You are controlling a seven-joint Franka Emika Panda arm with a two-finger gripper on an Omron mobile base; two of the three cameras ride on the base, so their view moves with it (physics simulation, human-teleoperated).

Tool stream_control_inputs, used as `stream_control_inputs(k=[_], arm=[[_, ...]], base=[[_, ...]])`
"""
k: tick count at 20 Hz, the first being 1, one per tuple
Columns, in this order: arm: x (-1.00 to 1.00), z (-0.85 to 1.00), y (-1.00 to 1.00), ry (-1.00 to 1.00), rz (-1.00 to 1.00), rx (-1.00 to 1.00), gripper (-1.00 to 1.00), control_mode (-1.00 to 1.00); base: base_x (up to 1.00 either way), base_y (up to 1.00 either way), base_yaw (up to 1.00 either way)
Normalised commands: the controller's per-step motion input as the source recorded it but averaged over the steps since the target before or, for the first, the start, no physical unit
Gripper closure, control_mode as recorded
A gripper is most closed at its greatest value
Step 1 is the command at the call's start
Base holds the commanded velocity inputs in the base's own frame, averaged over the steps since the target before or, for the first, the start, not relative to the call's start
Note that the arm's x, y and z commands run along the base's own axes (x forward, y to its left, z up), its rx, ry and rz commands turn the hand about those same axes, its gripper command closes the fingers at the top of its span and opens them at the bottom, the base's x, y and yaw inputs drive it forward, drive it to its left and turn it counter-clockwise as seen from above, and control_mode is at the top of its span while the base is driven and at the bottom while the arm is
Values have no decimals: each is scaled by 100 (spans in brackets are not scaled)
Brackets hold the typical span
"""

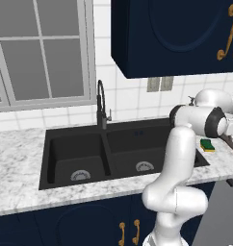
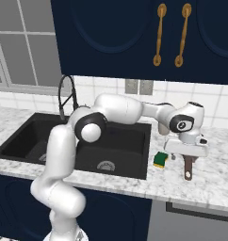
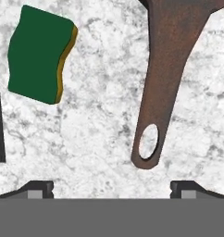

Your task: Pick the pan and sponge and place them into the sink. Then turn on the water.

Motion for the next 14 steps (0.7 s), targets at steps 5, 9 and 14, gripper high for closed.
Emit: stream_control_inputs(k=[5, 9, 14], arm=[[28, -27, 0, 0, 0, 0, -100, -100], [31, -36, 0, 0, -1, 0, -100, -100], [33, -40, -1, 0, -2, -1, -100, -100]], base=[[0, 0, 0], [0, 0, 0], [0, 0, 0]])
